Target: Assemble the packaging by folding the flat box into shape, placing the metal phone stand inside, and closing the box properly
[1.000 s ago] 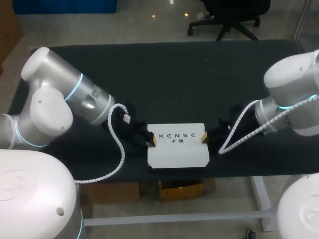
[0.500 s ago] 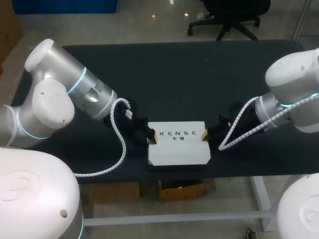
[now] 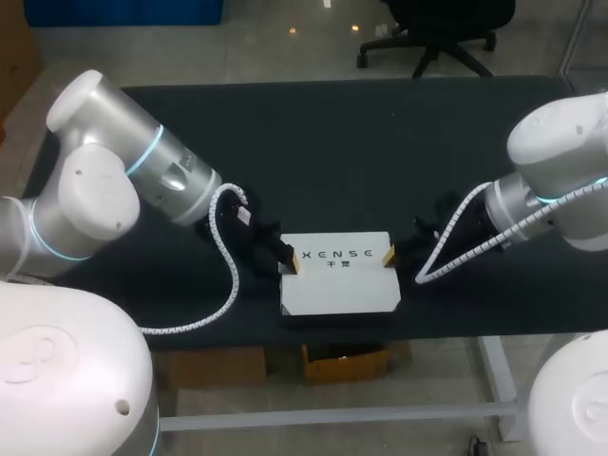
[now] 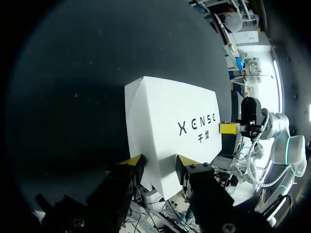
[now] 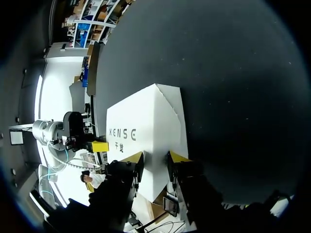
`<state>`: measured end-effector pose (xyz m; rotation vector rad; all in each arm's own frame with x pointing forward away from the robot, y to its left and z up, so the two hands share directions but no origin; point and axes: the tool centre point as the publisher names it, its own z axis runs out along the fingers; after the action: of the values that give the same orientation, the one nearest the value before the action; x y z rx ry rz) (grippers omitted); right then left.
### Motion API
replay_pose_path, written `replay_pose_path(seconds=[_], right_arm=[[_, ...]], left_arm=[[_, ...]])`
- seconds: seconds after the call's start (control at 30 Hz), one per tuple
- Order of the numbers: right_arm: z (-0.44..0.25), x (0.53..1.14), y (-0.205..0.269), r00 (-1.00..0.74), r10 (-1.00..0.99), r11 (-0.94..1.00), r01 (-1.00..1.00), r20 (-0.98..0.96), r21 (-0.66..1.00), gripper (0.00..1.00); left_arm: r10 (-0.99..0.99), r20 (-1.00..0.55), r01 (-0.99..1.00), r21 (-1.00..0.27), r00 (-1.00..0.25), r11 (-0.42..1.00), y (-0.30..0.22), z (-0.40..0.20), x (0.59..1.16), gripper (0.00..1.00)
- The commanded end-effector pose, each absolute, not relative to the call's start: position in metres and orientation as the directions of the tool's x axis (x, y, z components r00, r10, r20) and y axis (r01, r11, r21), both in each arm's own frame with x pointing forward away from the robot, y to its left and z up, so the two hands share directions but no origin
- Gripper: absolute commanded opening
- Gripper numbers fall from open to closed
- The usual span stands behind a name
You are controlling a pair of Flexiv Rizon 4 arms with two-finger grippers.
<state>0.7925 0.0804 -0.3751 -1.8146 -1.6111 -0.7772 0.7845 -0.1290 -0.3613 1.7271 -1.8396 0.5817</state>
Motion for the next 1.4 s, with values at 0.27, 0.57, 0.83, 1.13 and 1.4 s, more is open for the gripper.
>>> replay_pose_path(seconds=[0.27, 0.57, 0.83, 1.13, 1.4], right_arm=[[-0.366, 0.797, 0.083, 0.115, 0.643, -0.075, 0.993, 0.757, -0.087, 0.3], [-0.363, 0.799, 0.086, 0.144, 0.654, -0.063, 0.989, 0.743, -0.136, 0.29], [-0.358, 0.8, 0.088, 0.177, 0.677, -0.058, 0.98, 0.715, -0.188, 0.29], [-0.357, 0.8, 0.089, 0.2, 0.69, -0.041, 0.97, 0.696, -0.238, 0.29], [-0.357, 0.8, 0.089, 0.213, 0.692, -0.037, 0.965, 0.689, -0.261, 0.29]], left_arm=[[-0.758, 0.652, -0.993, 0.085, -0.009, 0.085, -0.127, -0.357, 0.79, 0.43], [-0.763, 0.646, -0.991, 0.101, 0.002, 0.083, -0.128, -0.355, 0.791, 0.43], [-0.769, 0.639, -0.991, 0.107, 0.006, 0.082, -0.13, -0.352, 0.791, 0.43], [-0.77, 0.638, -0.989, 0.122, 0.014, 0.084, -0.131, -0.347, 0.792, 0.43], [-0.753, 0.657, -0.981, 0.163, 0.032, 0.101, -0.131, -0.344, 0.794, 0.42]])
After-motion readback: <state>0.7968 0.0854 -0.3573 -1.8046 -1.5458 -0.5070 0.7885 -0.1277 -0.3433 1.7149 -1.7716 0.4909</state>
